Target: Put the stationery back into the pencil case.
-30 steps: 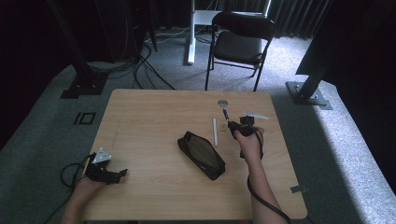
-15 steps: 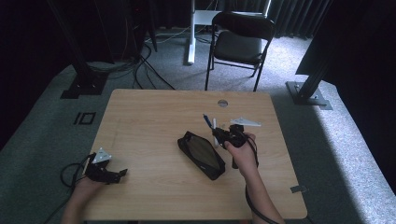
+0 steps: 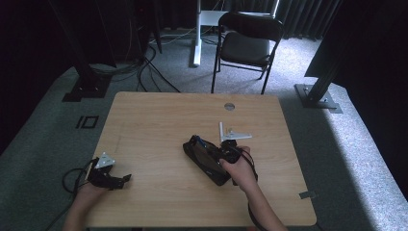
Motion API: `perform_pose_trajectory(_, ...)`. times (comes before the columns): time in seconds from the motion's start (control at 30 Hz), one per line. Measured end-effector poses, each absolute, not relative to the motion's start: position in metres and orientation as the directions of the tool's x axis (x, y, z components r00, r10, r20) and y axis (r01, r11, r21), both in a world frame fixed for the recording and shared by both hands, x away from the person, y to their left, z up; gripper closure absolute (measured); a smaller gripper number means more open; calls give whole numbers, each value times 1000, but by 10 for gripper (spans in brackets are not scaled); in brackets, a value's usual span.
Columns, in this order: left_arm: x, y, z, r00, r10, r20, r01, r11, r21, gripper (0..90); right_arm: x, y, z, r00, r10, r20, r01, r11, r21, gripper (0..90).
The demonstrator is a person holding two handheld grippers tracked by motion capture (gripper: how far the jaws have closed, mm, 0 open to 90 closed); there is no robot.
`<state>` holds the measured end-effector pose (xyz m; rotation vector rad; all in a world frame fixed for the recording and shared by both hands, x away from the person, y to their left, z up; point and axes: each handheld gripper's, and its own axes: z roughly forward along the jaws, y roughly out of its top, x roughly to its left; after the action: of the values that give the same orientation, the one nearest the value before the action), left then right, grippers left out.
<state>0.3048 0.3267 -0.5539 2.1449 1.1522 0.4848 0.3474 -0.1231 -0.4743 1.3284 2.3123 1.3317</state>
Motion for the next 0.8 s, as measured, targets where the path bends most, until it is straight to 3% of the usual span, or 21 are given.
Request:
perform_pose_trajectory(0.4, 305, 327, -554, 546, 837, 18, 599, -405, 691, 16, 356, -98, -483, -628, 765, 142, 610, 371, 700, 792)
perform_pose_trajectory(0.8, 305, 327, -554, 546, 837, 18, 599, -405, 691, 16, 363, -74, -499, -659, 746, 95, 622, 470, 626, 789)
